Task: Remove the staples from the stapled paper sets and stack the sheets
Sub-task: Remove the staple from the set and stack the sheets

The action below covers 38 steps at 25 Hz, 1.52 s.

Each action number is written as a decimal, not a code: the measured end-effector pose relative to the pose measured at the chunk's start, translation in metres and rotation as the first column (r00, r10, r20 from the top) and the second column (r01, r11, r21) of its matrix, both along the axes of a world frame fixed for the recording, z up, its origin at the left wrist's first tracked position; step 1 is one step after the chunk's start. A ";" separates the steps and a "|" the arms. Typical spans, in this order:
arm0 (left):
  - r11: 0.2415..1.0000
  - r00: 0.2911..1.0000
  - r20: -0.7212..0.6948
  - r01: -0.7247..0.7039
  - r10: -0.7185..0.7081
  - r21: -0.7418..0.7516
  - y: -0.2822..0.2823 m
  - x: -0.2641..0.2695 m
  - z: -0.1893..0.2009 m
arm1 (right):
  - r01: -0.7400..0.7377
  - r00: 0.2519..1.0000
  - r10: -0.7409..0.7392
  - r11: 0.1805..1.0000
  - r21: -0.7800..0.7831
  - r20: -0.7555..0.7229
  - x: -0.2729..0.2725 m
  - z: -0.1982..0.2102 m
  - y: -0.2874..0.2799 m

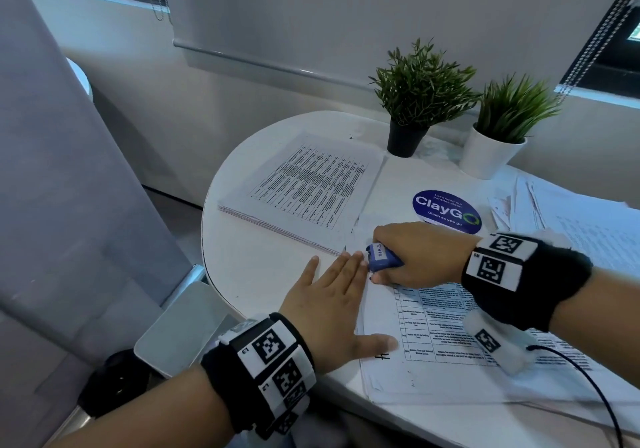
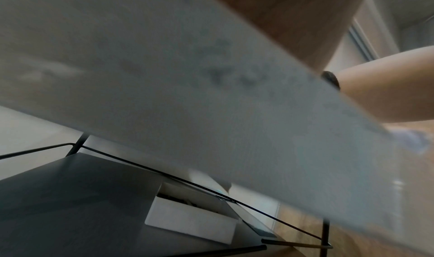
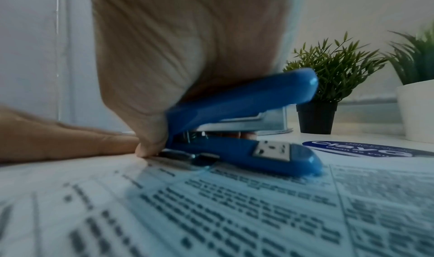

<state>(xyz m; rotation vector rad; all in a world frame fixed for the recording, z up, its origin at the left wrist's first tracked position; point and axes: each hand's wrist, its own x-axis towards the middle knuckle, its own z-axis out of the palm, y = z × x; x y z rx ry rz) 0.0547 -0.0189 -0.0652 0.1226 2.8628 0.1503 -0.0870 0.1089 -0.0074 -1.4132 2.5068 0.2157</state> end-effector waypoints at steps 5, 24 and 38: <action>1.000 1.000 -0.014 -0.006 0.006 0.007 0.000 -0.001 -0.002 | -0.231 0.952 0.199 0.965 -0.123 -0.234 0.009 -0.003 0.011; 0.998 0.998 -0.015 0.067 -0.067 -0.008 0.000 0.002 0.002 | 0.202 0.959 -0.230 0.964 0.173 0.163 -0.007 0.008 -0.027; 0.889 0.967 -0.222 -0.011 0.127 0.458 -0.008 0.006 -0.005 | 0.290 0.930 -0.313 0.947 0.139 0.192 -0.003 0.010 -0.024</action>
